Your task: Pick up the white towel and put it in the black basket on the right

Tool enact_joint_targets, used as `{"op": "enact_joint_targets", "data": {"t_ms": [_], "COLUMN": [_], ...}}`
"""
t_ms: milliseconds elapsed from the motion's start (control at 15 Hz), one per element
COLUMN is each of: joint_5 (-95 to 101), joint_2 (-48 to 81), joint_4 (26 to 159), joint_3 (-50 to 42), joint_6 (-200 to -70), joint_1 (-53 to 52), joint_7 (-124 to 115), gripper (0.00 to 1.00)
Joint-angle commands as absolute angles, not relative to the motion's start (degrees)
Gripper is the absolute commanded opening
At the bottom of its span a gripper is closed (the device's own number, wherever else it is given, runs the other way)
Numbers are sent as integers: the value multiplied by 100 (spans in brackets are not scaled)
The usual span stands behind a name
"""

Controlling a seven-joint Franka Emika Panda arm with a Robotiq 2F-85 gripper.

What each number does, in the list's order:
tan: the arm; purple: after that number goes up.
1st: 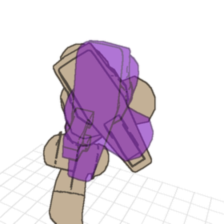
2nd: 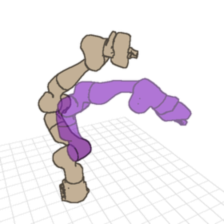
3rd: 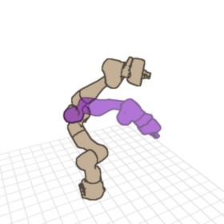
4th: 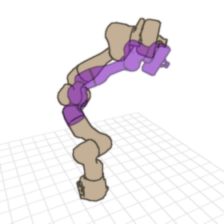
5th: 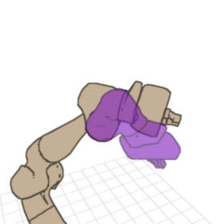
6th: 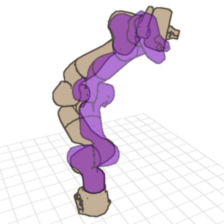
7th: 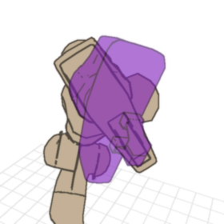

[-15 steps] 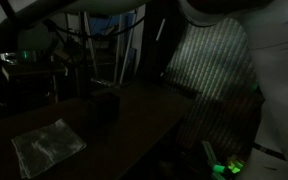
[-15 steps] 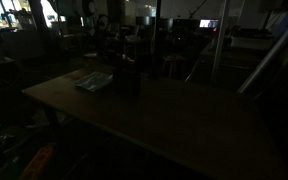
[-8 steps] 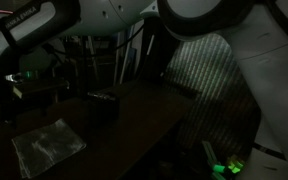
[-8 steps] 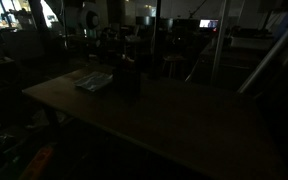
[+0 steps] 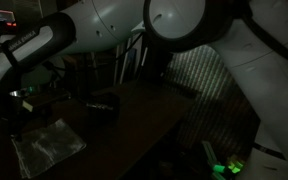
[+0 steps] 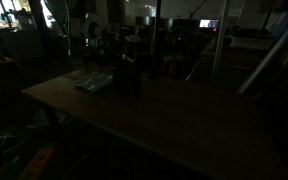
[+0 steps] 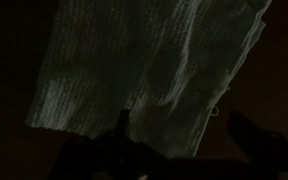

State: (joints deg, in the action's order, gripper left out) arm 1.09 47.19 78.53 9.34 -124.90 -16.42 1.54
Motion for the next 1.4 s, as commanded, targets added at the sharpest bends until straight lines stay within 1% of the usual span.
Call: {"op": "enact_joint_targets", "data": {"t_ms": [0, 867, 933, 1000, 1067, 1133, 1333], "joint_5": [52, 157, 143, 135, 143, 139, 121], "joint_2": [4830, 5044, 5041, 5027, 5012, 4989, 4918], "joint_4": [7829, 8439, 8458, 8482, 8486, 8508, 8553], "joint_3": [1045, 1058, 1074, 1093, 1079, 1092, 1128], "joint_6": [-12451, -13173, -13225, -13238, -13197, -13214, -13196], "joint_1": [-1528, -1487, -1481, -1474, -1496, -1500, -1499], "joint_7": [499, 911, 918, 934, 878, 862, 836], "gripper": [100, 100, 92, 75, 68, 59, 36]}}
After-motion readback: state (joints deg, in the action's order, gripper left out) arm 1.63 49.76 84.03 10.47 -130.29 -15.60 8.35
